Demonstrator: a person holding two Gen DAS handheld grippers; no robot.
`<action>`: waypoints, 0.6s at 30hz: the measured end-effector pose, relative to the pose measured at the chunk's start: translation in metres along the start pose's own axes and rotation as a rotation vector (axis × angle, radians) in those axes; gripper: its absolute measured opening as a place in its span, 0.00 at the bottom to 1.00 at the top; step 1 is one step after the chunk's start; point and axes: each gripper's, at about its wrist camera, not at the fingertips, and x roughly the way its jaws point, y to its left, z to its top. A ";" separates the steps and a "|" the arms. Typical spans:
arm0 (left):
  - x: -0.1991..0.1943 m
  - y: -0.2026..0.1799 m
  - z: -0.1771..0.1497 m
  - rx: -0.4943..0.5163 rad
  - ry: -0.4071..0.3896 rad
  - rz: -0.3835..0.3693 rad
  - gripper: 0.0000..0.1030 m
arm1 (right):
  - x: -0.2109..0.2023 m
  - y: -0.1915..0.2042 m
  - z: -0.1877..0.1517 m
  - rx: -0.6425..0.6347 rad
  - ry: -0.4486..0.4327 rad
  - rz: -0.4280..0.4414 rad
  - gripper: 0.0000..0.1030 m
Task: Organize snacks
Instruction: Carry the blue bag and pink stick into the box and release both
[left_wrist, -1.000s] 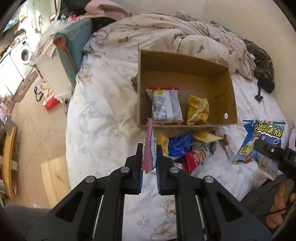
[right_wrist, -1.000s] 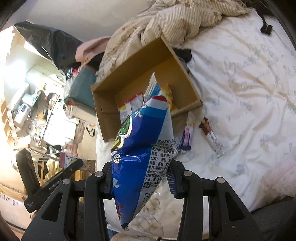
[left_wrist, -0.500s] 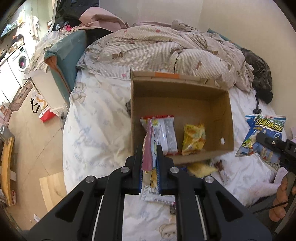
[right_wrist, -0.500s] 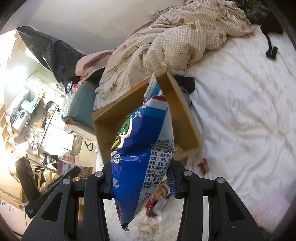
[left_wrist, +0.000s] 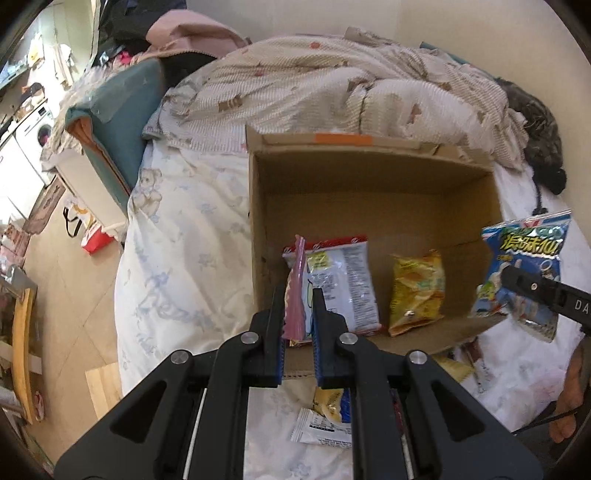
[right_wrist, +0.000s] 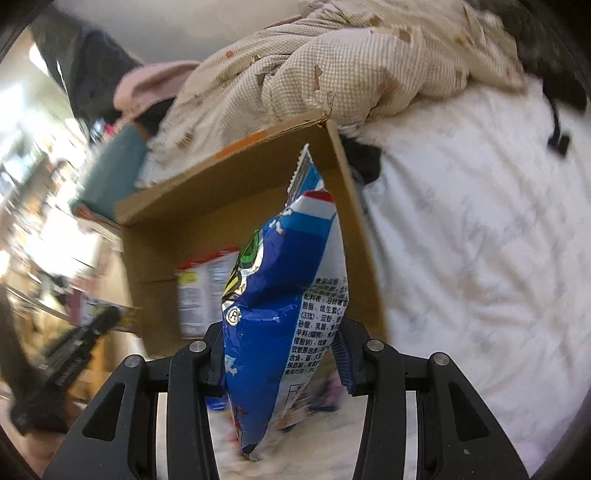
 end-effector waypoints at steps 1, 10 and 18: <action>0.004 0.001 0.001 -0.008 0.011 -0.003 0.09 | 0.003 0.001 0.001 -0.021 0.000 -0.030 0.44; 0.018 -0.005 0.002 -0.016 0.032 -0.019 0.10 | 0.023 -0.003 0.003 -0.047 0.038 -0.144 0.46; 0.014 -0.005 0.006 -0.033 0.010 -0.060 0.10 | 0.017 -0.005 0.007 0.049 -0.001 0.037 0.61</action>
